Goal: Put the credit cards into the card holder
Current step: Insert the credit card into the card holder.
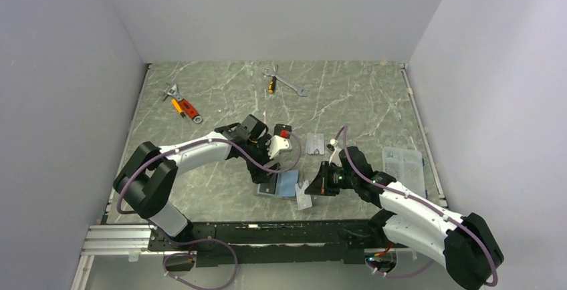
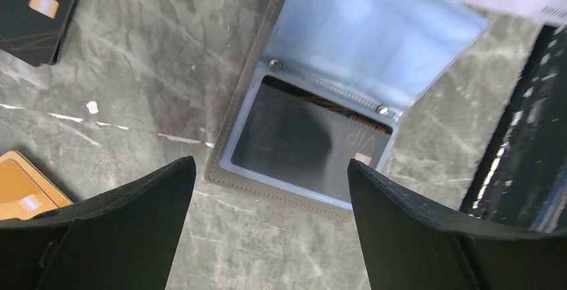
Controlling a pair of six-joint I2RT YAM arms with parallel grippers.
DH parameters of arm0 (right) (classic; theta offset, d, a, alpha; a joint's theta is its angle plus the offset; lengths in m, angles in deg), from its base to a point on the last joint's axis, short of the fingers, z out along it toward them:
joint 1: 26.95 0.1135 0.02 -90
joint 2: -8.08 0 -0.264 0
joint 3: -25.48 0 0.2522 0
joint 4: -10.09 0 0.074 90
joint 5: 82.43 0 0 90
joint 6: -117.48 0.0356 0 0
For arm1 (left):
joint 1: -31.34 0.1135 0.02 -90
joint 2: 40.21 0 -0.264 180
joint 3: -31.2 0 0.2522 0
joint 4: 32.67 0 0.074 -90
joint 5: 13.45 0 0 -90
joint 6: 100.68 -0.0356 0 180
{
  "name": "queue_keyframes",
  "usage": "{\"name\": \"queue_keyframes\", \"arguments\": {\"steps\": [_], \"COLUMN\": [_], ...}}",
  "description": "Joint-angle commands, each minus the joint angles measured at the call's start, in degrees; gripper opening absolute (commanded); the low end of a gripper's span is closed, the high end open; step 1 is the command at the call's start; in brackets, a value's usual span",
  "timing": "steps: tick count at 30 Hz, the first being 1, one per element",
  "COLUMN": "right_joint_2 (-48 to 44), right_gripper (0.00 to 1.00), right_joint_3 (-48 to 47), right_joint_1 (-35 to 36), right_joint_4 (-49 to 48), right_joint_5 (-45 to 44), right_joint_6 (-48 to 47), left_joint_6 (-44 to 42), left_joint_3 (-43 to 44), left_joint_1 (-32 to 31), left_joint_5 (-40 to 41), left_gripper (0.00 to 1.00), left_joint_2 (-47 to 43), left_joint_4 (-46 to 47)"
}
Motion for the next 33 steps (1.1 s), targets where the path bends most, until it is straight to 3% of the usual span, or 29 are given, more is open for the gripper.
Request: {"name": "queue_keyframes", "arguments": {"steps": [1, 33], "right_joint_2": [-1.97, 1.56], "right_gripper": [0.00, 0.00], "right_joint_3": [0.36, 1.58], "right_joint_1": [0.30, 0.24], "right_joint_4": [1.56, -4.76], "right_joint_5": [-1.25, 0.30], "right_joint_6": [0.34, 1.44], "left_joint_6": [-4.26, -3.99], "left_joint_3": [-2.49, -3.94], "left_joint_1": [-1.83, -3.95], "left_joint_5": [6.90, 8.18], "left_gripper": [0.90, 0.87], "left_joint_2": [-2.59, -3.83], "left_joint_4": [2.57, 4.19]}}
